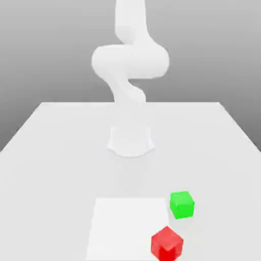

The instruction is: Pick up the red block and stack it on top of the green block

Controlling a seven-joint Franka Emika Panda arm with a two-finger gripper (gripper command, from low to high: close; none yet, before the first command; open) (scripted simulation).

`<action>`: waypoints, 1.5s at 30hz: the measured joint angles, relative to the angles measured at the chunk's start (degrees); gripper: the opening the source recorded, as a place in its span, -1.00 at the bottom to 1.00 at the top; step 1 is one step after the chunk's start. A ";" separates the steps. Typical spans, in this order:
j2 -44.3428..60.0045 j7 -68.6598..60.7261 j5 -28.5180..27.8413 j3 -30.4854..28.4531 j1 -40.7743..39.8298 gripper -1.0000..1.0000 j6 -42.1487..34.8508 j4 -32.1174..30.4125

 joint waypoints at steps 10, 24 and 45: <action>21.17 -13.05 2.98 -2.76 6.31 0.00 7.41 -2.68; 50.01 -27.57 2.22 -1.92 10.32 0.00 17.73 -6.42; 50.58 -28.10 2.02 -0.19 11.33 -1.00 19.36 -10.77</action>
